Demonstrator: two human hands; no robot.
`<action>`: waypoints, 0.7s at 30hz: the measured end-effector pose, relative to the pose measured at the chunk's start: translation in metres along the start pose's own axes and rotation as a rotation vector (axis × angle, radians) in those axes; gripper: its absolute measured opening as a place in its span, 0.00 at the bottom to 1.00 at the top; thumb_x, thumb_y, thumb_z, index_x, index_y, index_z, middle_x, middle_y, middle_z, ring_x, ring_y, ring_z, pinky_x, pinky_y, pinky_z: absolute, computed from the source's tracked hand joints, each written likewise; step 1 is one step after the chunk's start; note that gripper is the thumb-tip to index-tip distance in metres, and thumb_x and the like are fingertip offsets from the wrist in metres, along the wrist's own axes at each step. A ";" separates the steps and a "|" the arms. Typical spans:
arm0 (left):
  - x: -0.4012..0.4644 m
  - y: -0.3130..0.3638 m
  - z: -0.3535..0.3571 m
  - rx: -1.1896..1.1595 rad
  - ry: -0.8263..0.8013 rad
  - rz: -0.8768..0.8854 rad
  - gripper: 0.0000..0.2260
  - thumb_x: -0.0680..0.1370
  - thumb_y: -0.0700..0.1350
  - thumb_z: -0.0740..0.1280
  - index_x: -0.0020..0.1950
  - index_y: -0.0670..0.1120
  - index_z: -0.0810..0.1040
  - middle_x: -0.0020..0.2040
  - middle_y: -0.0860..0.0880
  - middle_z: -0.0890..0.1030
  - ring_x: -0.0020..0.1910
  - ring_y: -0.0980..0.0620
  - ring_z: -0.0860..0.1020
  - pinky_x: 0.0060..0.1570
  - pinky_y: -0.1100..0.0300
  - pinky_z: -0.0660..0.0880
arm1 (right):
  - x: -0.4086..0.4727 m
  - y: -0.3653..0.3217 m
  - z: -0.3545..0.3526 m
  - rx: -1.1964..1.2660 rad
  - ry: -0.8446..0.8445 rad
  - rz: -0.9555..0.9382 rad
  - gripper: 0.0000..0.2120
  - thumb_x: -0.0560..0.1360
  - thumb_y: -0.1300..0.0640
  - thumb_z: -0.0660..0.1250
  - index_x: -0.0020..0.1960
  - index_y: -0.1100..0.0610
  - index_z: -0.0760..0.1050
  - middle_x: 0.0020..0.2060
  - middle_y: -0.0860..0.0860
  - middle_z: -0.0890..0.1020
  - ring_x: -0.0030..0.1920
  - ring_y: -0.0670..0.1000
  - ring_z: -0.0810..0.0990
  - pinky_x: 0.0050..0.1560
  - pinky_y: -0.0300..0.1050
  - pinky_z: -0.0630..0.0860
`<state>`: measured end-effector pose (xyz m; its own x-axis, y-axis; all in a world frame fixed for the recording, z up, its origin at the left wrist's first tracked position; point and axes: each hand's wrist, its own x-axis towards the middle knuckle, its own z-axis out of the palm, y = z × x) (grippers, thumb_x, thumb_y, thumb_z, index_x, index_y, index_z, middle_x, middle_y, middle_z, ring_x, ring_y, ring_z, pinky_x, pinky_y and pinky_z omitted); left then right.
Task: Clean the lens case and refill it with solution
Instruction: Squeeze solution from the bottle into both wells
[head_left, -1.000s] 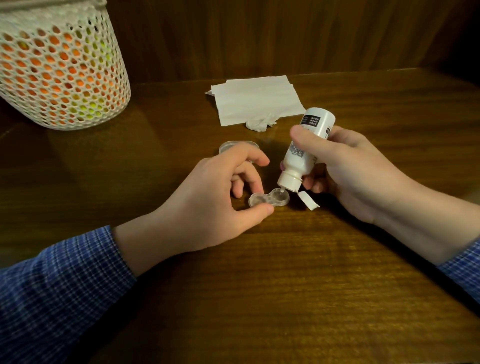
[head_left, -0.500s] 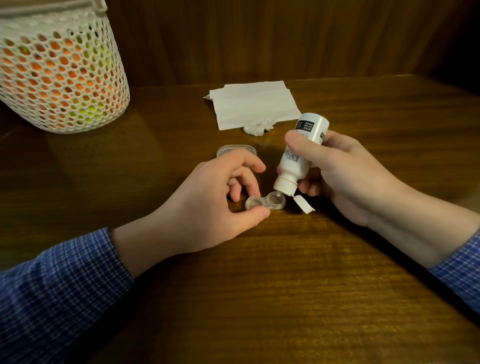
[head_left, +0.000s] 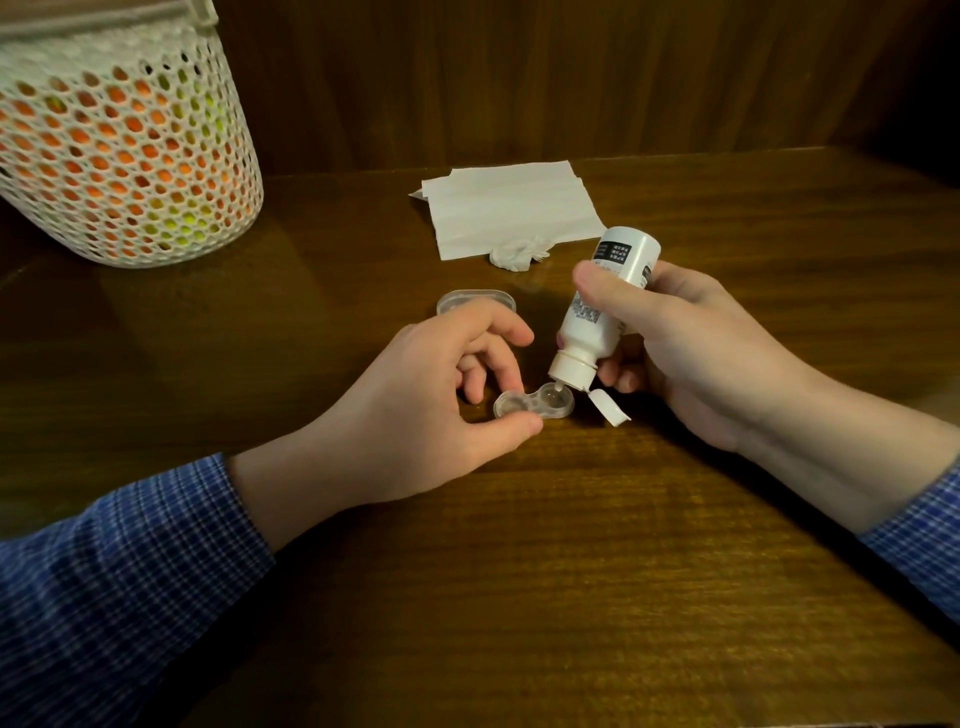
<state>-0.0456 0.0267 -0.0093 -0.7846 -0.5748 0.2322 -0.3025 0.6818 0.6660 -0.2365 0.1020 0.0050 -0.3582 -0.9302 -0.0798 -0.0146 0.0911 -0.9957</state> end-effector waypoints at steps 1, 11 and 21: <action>0.000 0.000 0.000 -0.001 -0.001 0.000 0.24 0.72 0.47 0.79 0.66 0.48 0.76 0.45 0.57 0.82 0.41 0.50 0.80 0.41 0.56 0.79 | 0.000 0.000 0.000 -0.004 -0.003 0.001 0.14 0.77 0.45 0.70 0.55 0.55 0.78 0.40 0.54 0.85 0.29 0.47 0.77 0.27 0.37 0.73; 0.000 0.001 -0.001 -0.005 0.000 -0.008 0.24 0.72 0.46 0.79 0.65 0.47 0.76 0.45 0.55 0.83 0.40 0.49 0.80 0.40 0.57 0.79 | -0.001 -0.001 0.000 0.006 -0.004 0.011 0.13 0.78 0.46 0.70 0.54 0.54 0.78 0.37 0.51 0.85 0.29 0.47 0.77 0.27 0.37 0.73; 0.000 0.002 -0.002 -0.013 0.002 -0.041 0.23 0.72 0.47 0.78 0.65 0.47 0.76 0.46 0.55 0.83 0.41 0.50 0.80 0.41 0.55 0.80 | 0.001 -0.003 -0.001 0.079 0.030 0.061 0.14 0.78 0.45 0.71 0.55 0.54 0.76 0.44 0.58 0.85 0.29 0.48 0.76 0.26 0.38 0.72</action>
<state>-0.0454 0.0272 -0.0063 -0.7706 -0.6033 0.2056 -0.3278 0.6517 0.6840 -0.2377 0.1008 0.0077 -0.3838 -0.9127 -0.1400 0.0810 0.1178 -0.9897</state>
